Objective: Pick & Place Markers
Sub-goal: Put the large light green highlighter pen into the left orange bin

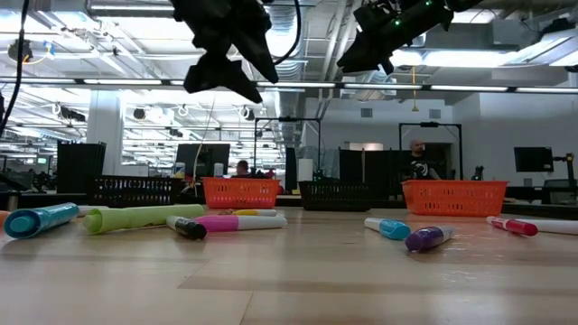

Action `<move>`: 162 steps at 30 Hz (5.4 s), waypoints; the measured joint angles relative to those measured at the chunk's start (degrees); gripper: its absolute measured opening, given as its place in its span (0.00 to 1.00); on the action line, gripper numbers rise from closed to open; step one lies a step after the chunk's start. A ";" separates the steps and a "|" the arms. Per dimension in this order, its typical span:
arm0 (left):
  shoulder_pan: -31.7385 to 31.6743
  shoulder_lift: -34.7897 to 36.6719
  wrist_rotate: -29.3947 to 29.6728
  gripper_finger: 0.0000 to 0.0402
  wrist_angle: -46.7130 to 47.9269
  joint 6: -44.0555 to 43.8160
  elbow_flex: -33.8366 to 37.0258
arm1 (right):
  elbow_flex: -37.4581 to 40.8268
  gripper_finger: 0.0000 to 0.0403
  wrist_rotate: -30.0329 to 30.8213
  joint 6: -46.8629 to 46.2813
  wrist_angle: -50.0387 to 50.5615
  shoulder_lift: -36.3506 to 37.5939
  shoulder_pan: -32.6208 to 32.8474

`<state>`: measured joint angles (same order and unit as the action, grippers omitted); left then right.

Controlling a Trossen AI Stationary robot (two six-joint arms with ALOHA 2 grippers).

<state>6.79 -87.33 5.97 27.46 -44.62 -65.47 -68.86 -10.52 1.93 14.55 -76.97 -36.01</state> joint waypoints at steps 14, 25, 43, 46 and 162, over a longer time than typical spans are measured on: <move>12.37 -0.54 3.51 0.43 8.24 -24.80 0.53 | 0.00 0.31 -0.02 0.01 1.28 0.00 0.00; 18.22 -0.54 5.02 0.43 7.69 -39.88 6.06 | 0.00 0.31 -0.04 0.02 2.83 0.00 0.00; 17.57 -7.64 3.11 0.44 4.59 -40.11 7.52 | 0.00 0.31 -0.04 0.20 2.89 0.00 0.00; 17.52 -8.17 3.14 0.44 4.45 -40.11 7.52 | 0.00 0.31 -0.04 0.20 2.93 0.00 0.00; -0.26 14.99 11.77 0.17 -14.65 3.89 14.58 | 0.00 0.31 -0.02 1.59 2.54 0.02 -0.13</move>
<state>6.54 -72.34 17.73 12.82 -40.73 -50.90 -68.86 -10.55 3.52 17.08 -76.95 -36.14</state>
